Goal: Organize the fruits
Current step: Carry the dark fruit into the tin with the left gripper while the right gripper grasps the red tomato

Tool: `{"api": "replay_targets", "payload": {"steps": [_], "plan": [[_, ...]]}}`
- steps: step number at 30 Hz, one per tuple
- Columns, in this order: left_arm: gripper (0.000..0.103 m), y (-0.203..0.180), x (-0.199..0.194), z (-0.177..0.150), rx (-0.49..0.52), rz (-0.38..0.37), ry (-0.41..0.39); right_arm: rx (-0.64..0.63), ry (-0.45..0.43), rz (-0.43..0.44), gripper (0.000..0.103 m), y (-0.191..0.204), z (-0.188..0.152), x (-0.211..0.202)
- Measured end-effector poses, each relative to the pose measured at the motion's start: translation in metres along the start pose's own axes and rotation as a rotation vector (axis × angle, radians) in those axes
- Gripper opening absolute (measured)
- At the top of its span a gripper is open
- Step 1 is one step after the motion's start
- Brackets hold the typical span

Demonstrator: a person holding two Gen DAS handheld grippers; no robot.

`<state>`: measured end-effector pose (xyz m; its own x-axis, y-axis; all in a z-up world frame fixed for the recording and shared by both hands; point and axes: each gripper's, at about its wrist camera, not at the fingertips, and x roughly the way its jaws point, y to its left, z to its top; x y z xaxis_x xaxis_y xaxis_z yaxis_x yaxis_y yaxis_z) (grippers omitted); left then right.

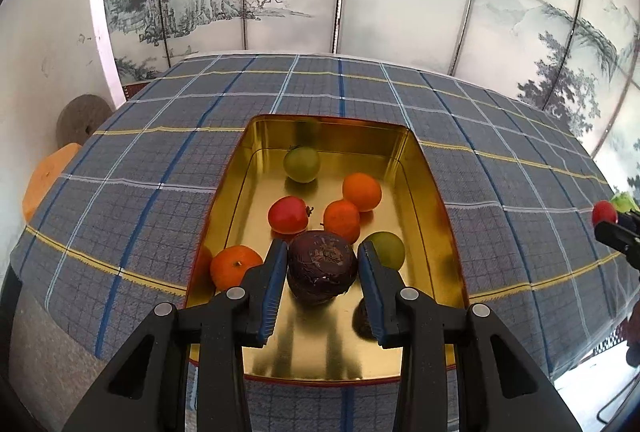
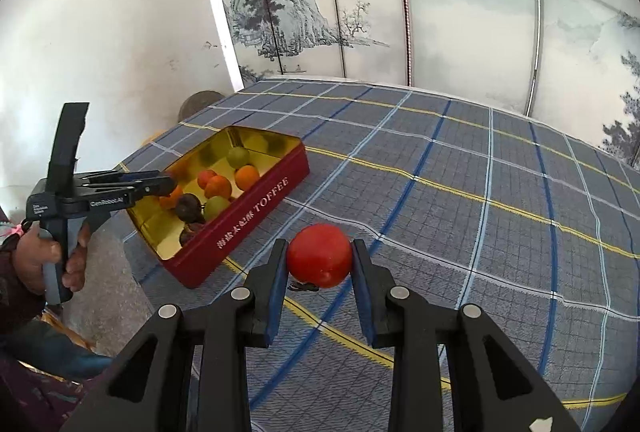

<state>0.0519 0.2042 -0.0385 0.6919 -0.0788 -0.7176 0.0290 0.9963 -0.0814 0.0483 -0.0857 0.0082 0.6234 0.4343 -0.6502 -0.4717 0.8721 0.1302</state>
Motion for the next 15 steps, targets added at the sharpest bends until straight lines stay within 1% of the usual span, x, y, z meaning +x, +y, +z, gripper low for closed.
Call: {"api": "replay_targets", "payload": {"steps": [3,15], "plan": [[0.037,0.001,0.001,0.000,0.009,0.008,-0.007,-0.005,-0.001,0.001,0.029,0.006,0.000,-0.002],[0.038,-0.001,0.011,0.003,0.070,0.085,-0.039,-0.031,-0.003,0.006,0.029,0.022,0.007,-0.002]]}}
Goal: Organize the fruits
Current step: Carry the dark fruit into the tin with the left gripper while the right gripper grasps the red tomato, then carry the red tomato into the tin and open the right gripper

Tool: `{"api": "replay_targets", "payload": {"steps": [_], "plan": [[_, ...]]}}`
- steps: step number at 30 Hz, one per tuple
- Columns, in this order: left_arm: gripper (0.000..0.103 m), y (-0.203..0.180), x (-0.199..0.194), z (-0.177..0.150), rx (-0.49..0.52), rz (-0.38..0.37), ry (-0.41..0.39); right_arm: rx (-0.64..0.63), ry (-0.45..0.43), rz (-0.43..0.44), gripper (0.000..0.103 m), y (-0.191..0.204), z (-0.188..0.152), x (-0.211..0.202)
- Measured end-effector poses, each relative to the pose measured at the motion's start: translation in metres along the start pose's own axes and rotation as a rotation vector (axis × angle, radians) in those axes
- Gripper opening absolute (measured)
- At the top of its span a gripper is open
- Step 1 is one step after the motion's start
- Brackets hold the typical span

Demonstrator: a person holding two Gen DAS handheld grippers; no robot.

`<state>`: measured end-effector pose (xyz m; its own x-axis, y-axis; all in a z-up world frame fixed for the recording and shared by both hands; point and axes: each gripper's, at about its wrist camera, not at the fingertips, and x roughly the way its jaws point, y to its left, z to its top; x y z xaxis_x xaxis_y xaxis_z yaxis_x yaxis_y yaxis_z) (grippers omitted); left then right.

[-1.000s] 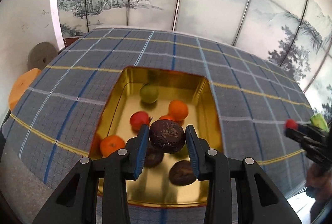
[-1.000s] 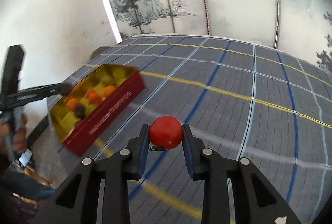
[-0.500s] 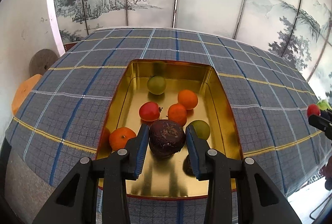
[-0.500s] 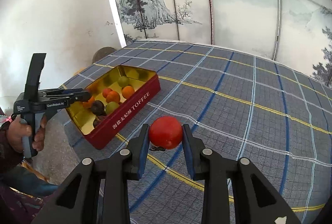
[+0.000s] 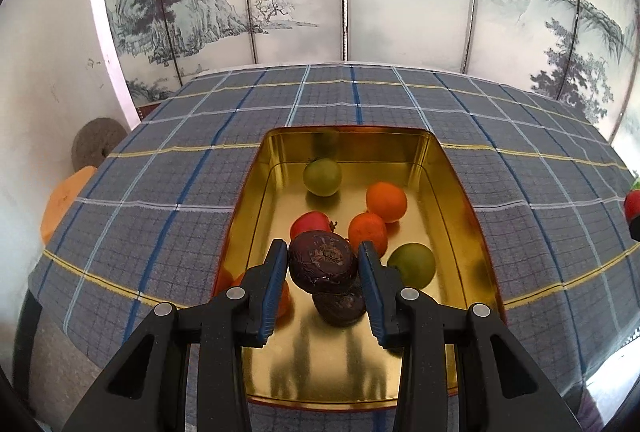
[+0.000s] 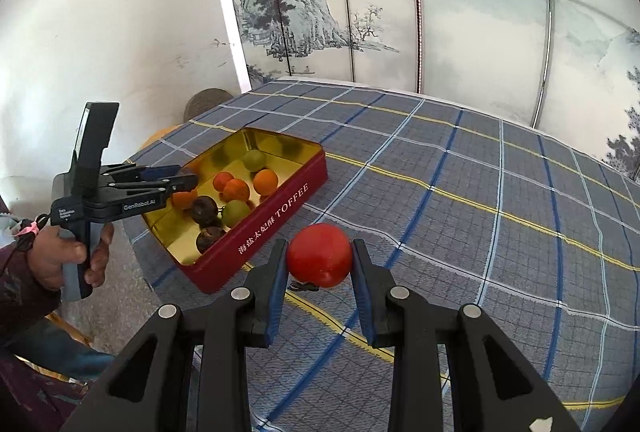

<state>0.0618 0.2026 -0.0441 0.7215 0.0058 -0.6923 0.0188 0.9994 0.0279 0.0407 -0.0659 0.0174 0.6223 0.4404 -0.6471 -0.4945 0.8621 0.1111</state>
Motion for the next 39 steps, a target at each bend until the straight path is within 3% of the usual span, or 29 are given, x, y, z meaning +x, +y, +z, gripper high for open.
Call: {"api": "replay_targets", "payload": {"steps": [12,17,39], "plan": [[0.040,-0.001,0.000,0.006,0.041,0.047,-0.026,-0.010,0.003,0.011,0.029,0.011,0.005,0.002],[0.058,0.000,-0.006,0.005,0.043,0.068,-0.053,-0.014,0.001,0.020,0.029,0.017,0.007,0.002],[0.073,0.031,-0.028,-0.002,0.016,0.149,-0.080,-0.103,0.002,0.167,0.029,0.079,0.045,0.046]]}}
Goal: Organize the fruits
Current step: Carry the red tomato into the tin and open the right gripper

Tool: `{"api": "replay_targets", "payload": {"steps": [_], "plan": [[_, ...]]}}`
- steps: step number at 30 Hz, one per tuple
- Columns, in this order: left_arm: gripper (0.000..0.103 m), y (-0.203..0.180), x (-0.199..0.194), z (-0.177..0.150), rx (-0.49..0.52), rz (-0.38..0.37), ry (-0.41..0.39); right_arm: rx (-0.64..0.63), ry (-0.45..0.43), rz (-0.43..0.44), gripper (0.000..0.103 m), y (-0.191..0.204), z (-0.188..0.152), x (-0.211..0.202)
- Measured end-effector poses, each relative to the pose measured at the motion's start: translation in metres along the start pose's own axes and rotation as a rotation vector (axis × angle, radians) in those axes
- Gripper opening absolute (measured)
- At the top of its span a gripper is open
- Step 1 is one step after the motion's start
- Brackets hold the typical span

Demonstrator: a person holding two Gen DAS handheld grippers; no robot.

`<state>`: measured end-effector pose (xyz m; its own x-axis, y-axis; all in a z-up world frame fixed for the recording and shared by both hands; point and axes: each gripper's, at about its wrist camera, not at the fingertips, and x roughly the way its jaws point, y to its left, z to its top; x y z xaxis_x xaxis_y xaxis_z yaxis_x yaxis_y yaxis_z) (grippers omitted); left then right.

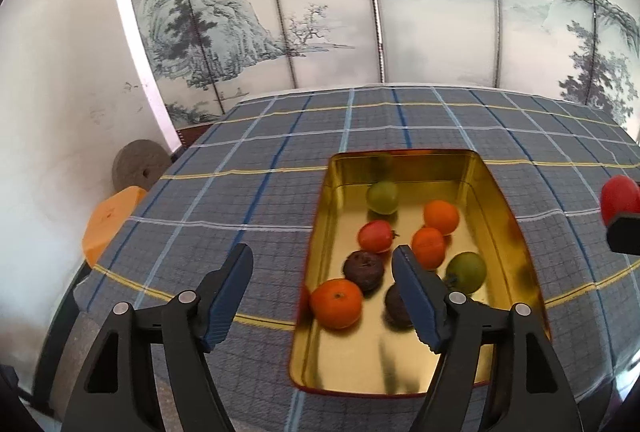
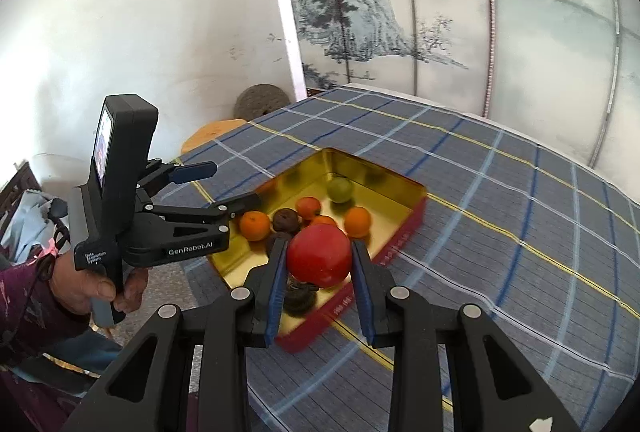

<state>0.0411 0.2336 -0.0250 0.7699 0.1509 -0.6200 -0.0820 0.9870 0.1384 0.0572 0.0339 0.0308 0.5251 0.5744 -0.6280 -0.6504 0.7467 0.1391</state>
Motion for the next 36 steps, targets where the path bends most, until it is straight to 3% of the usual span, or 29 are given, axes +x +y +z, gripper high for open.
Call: {"api": "replay_targets", "payload": {"steps": [8,16,23,36], "plan": [[0.082,0.020,-0.005,-0.006,-0.037,0.030,-0.009,0.005,0.031,0.068,0.029,0.016,0.012,0.043],[0.088,0.030,-0.009,-0.012,-0.034,0.067,-0.016,0.017,0.079,0.067,0.029,0.018,0.012,0.081],[0.098,0.029,-0.016,-0.016,-0.020,0.095,-0.061,0.026,0.102,0.052,0.029,0.016,0.008,0.096],[0.099,0.026,-0.025,-0.017,-0.003,0.084,-0.079,0.028,0.105,0.026,0.030,0.014,0.010,0.107]]}}
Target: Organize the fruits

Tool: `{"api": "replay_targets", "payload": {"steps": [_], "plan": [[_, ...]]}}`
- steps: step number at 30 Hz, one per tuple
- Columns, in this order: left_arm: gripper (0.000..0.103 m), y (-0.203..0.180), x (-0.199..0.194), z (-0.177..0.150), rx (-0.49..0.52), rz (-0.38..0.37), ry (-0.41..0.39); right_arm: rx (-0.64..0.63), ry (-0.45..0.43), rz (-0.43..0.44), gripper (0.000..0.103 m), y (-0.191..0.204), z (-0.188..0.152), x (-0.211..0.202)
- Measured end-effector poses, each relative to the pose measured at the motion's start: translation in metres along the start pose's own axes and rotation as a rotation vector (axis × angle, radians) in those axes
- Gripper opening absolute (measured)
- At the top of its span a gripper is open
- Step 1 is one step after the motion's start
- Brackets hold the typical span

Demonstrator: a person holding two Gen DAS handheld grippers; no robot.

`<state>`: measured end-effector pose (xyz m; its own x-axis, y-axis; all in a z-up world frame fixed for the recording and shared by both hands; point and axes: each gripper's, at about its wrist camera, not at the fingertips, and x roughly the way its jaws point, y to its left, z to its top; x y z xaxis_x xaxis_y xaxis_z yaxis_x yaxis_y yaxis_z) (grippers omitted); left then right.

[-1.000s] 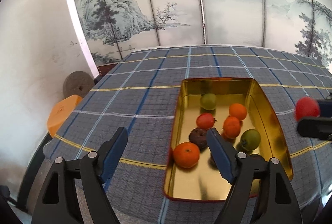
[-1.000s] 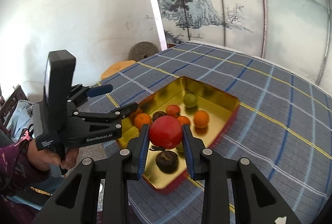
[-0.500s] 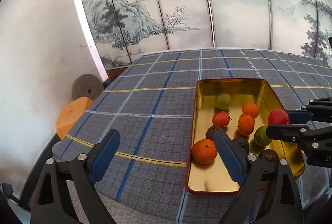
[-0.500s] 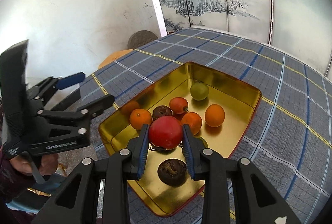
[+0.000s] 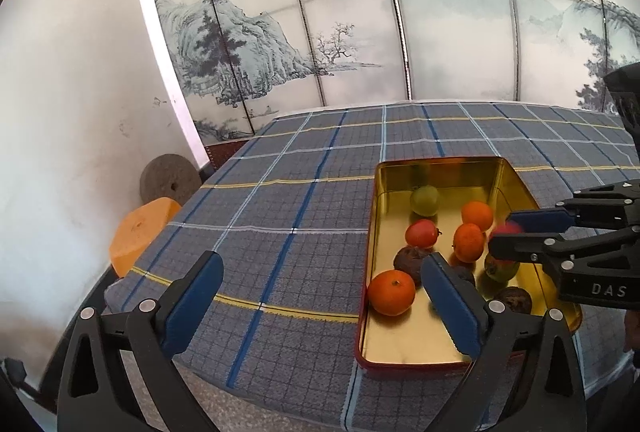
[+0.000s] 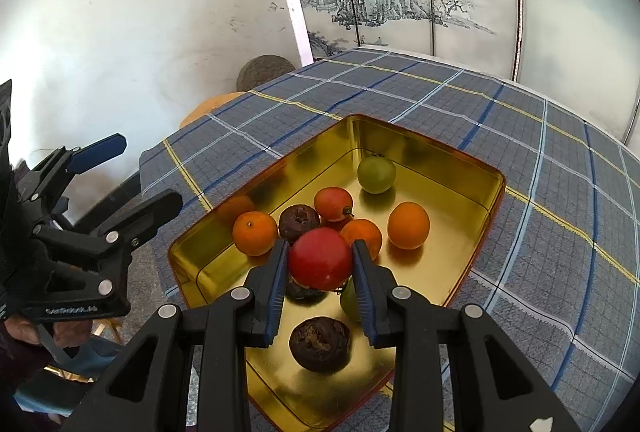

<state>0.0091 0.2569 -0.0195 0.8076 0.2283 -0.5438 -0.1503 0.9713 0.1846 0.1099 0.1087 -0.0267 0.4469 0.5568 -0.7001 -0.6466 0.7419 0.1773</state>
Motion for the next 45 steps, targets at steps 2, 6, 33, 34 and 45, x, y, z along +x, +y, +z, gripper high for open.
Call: {"api": "replay_targets", "payload": {"steps": [2,6,33,34,45], "plan": [[0.099,-0.001,0.001,0.000,-0.003,-0.003,0.007,0.003,-0.005,0.003,0.030,0.000,0.001,0.000],[0.099,-0.004,0.001,0.000,-0.002,-0.017,0.018,0.001,-0.015,-0.003,0.030,0.002,0.005,0.000],[0.099,-0.003,-0.037,0.010,-0.065,-0.077,-0.042,-0.053,-0.337,-0.267,0.089,0.035,-0.024,-0.091],[0.099,-0.002,-0.039,0.011,-0.067,-0.077,-0.046,-0.044,-0.342,-0.268,0.090,0.034,-0.025,-0.094],[0.103,-0.001,-0.062,0.015,-0.078,-0.094,-0.080,-0.042,-0.366,-0.280,0.091,0.037,-0.032,-0.113]]}}
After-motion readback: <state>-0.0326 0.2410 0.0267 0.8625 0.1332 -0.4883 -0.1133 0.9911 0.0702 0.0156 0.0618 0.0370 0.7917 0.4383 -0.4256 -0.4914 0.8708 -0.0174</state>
